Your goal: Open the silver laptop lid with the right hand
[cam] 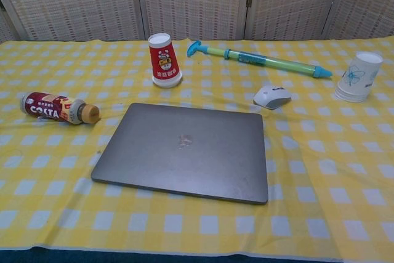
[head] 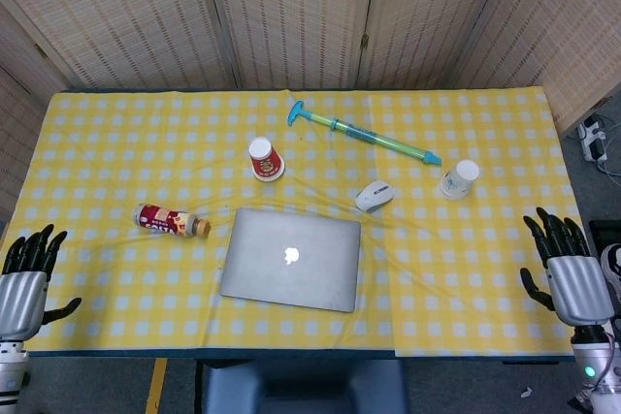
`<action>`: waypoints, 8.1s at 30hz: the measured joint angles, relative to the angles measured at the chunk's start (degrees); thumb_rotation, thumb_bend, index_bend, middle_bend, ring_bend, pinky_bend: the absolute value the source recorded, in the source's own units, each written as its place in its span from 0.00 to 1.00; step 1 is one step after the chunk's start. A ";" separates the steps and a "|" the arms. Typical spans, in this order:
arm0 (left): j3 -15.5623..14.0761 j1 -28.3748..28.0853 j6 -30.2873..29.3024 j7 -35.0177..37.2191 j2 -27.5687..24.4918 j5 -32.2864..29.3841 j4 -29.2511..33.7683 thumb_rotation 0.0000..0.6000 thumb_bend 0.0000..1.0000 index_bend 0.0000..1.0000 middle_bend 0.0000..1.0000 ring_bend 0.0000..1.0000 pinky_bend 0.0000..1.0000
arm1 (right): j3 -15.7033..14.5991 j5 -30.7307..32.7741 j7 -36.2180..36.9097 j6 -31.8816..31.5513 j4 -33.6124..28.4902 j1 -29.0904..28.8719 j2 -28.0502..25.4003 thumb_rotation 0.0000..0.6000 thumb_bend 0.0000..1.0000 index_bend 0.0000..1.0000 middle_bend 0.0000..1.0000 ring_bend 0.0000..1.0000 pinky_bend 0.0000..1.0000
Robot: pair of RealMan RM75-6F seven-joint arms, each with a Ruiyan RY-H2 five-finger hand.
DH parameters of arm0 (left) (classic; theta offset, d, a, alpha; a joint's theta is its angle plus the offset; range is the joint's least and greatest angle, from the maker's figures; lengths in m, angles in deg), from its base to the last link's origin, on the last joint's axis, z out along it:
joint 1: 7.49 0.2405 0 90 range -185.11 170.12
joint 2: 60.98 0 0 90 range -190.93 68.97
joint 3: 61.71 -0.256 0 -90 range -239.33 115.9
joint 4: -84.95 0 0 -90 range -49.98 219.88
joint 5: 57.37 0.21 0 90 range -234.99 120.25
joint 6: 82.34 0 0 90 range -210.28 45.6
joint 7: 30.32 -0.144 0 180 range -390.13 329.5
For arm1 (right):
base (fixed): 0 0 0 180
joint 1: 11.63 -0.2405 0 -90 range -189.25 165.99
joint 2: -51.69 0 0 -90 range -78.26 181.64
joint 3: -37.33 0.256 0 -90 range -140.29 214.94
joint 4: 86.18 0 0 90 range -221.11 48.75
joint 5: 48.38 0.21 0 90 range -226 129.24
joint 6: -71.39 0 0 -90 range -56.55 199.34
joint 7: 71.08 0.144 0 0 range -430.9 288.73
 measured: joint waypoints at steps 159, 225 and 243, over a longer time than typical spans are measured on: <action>-2.13 -0.08 -2.02 7.44 2.95 6.90 -6.24 1.00 0.13 0.00 0.00 0.00 0.00 | 2.54 2.42 -17.22 35.56 25.40 -45.44 46.65 1.00 0.60 0.00 0.00 0.00 0.00; -6.75 -28.92 34.18 14.85 20.61 8.88 -17.81 1.00 0.76 0.02 0.08 0.00 0.00 | 5.91 10.76 -32.10 31.99 15.26 -47.54 39.41 1.00 0.61 0.00 0.00 0.00 0.00; -7.56 -29.72 34.31 13.40 20.24 7.30 -17.34 1.00 0.76 0.02 0.08 0.00 0.00 | 7.81 12.34 -33.02 29.94 12.98 -47.47 36.15 1.00 0.61 0.00 0.00 0.00 0.00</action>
